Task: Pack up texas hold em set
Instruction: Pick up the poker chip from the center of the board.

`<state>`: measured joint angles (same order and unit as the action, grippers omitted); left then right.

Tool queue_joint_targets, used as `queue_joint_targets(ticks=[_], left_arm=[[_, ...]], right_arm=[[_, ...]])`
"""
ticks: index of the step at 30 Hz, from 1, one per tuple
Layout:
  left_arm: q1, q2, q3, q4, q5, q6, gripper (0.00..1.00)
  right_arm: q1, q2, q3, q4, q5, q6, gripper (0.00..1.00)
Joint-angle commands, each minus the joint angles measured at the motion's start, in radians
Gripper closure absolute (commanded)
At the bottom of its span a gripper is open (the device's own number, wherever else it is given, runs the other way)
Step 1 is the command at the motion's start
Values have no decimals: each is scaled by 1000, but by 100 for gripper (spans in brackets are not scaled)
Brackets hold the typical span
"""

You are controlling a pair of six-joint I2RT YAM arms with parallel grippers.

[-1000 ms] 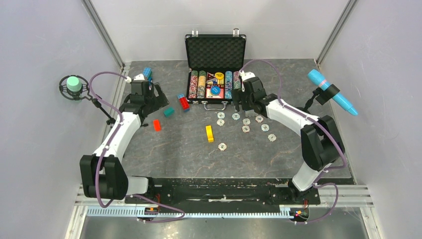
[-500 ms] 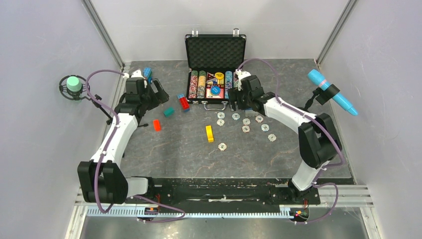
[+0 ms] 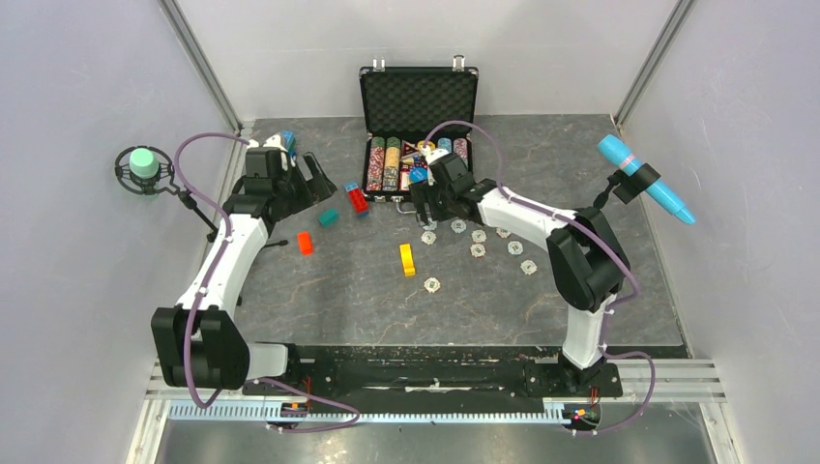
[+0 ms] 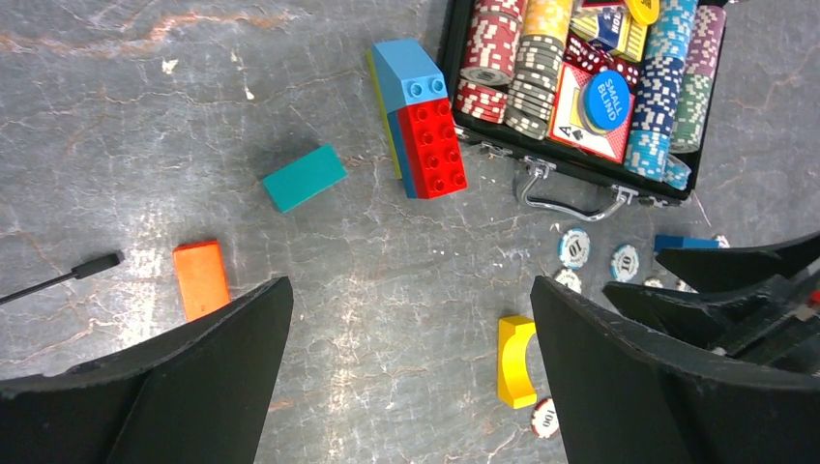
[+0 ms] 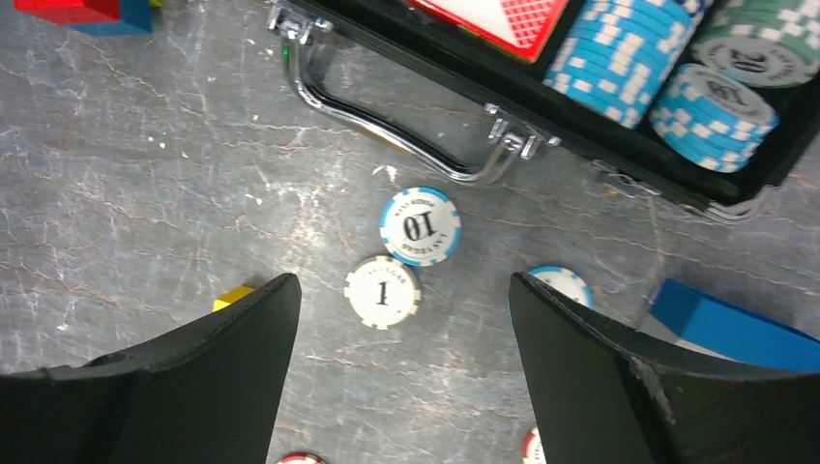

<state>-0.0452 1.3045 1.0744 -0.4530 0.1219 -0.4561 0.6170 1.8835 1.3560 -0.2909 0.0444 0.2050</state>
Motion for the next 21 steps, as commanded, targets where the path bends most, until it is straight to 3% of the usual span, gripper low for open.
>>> queue_joint_targets(ticks=[1,21], left_arm=[[8,7,36,15,57,-43,0],[31,39,33,22,99,-98,0]], right_arm=[[30,33,51,4,90,79,18],[91,162,109,5,235,162,22]])
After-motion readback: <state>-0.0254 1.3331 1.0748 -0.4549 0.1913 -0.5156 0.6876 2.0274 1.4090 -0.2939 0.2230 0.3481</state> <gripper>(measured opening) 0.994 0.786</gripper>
